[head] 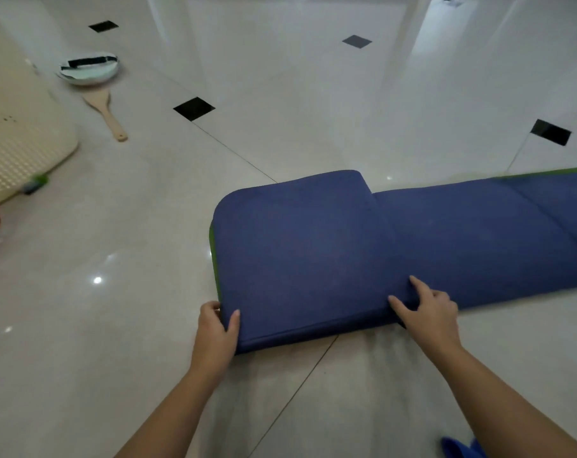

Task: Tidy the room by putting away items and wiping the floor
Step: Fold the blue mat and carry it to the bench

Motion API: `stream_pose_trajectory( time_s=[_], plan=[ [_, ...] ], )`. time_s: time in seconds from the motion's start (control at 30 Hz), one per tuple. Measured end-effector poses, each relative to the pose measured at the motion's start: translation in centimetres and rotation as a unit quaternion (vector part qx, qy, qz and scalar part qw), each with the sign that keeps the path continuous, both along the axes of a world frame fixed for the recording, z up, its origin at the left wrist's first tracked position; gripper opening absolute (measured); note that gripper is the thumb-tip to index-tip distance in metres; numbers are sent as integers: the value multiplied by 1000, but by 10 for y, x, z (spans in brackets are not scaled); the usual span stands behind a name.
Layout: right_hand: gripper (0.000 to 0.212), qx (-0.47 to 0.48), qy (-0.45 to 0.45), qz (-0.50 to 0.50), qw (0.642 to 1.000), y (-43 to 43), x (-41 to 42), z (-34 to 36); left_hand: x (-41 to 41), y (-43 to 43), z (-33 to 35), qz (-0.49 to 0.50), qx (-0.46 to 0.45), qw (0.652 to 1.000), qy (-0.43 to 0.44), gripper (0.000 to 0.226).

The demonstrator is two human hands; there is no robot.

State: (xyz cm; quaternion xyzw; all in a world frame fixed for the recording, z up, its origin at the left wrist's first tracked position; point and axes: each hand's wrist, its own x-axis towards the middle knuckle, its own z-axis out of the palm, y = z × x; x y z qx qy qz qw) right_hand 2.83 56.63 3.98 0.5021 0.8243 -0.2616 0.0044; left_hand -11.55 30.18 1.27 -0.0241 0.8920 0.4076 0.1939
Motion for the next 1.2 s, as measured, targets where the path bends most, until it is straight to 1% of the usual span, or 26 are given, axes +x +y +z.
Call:
stream_pose_trajectory(
  time_s=[0.07, 0.13, 0.2, 0.23, 0.27, 0.3, 0.33, 0.37, 0.4, 0.47, 0.5, 0.57, 0.67, 0.73, 0.77, 0.9, 1.0, 1.07, 1.1, 1.17, 1.2],
  plan=[
    [67, -16, -51, 11, 998, 0, 0, -9, -7, 2, -2, 12, -15, 999, -26, 54],
    [68, -4, -53, 33, 998, 1, 0, -13, -13, -1, -4, 15, -14, 998, -55, 73],
    [66, 9, -34, 74, 997, 0, 1, -17, -14, 0, -4, 2, 20, 995, -94, 77],
    [64, 9, -26, 97, 995, -1, 3, -19, -13, 1, -4, 8, 45, 993, -111, 76],
    [62, 4, -25, 114, 993, -3, 5, -22, -12, 1, -3, 35, 80, 987, -132, 74],
    [60, -5, -30, 125, 992, -5, 7, -23, -13, 2, -1, 74, 125, 975, -168, 70],
    [59, -16, -33, 132, 991, -4, 9, -23, -15, 2, 4, 109, 177, 952, -223, 61],
    [59, -29, -34, 135, 990, -2, 10, -22, -17, 2, 9, 121, 229, 924, -281, 50],
    [61, -43, -35, 137, 989, 0, 12, -20, -19, 1, 12, 113, 266, 902, -320, 43],
    [72, -58, -54, 155, 985, 1, 15, -15, -20, 3, 18, 92, 319, 879, -342, 36],
    [79, -58, -64, 168, 982, -1, 15, -13, -18, 4, 23, 93, 341, 875, -332, 32],
    [86, -57, -56, 176, 981, -8, 10, -6, -17, 10, 36, 97, 355, 885, -284, 25],
    [81, -93, -25, 180, 979, -18, -6, 11, -29, 8, 68, 106, 359, 906, -198, 13],
    [81, -102, -26, 216, 971, -31, -20, 16, -39, -3, 95, 113, 360, 916, -138, 4],
    [82, -102, -26, 241, 965, -42, -28, 18, -43, -11, 110, 116, 356, 921, -109, 7],
    [90, -126, -1, 339, 932, -98, -64, 27, -54, -49, 167, 137, 332, 933, -1, 16],
    [92, -158, 35, 414, 896, -142, -90, 44, -57, -74, 201, 181, 335, 922, 61, 16],
    [93, -180, 60, 442, 877, -166, -104, 55, -54, -84, 212, 189, 356, 910, 96, 9],
    [93, -185, 72, 447, 872, -174, -110, 58, -51, -86, 212, 181, 367, 906, 108, 14],
    [93, -182, 91, 446, 871, -181, -116, 62, -45, -87, 208, 149, 379, 905, 125, 46],
    [92, -179, 97, 443, 873, -179, -118, 62, -43, -84, 203, 125, 366, 912, 138, 60]
  ],
)
